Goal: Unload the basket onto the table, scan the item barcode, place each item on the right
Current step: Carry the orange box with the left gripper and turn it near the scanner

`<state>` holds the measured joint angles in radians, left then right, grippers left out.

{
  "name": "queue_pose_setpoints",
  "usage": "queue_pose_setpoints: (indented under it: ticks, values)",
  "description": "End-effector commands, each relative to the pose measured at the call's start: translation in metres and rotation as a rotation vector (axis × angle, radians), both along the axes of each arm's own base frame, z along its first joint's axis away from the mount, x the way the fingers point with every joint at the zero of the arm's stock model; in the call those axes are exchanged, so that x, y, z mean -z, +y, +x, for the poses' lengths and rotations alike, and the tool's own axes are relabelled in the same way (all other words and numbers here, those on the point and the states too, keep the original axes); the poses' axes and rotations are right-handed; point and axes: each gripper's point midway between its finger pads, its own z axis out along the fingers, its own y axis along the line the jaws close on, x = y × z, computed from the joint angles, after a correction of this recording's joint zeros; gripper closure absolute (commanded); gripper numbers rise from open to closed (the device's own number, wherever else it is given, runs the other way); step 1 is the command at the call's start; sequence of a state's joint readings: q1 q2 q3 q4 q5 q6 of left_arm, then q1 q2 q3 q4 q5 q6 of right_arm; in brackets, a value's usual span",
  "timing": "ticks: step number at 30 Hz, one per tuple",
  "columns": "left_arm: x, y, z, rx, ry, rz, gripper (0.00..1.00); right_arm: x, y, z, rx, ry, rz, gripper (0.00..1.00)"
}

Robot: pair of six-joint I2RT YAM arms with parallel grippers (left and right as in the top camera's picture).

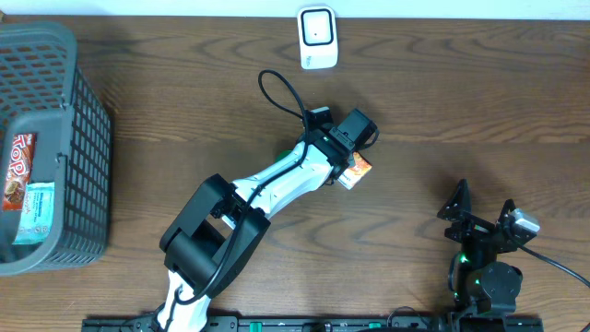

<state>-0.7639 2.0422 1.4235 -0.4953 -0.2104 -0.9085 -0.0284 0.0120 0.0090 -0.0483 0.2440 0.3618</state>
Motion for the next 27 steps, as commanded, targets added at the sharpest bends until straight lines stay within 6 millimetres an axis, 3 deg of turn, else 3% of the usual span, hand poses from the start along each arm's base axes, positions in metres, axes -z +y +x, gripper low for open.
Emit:
queue_pose_setpoints:
  ticks: [1, 19, 27]
  values:
    - [0.007, -0.002, -0.005, 0.032, 0.031, 0.006, 0.92, 0.001, 0.000, 0.000, 0.001, 0.003, -0.011, 0.01]
    - [0.028, -0.025, -0.041, 0.101, 0.238, -0.123, 0.92, 0.001, 0.000, 0.000, 0.001, 0.003, -0.011, 0.01]
    - [0.034, -0.010, -0.067, -0.182, 0.381, -0.149, 0.92, 0.001, 0.000, 0.000, 0.001, 0.003, -0.011, 0.01]
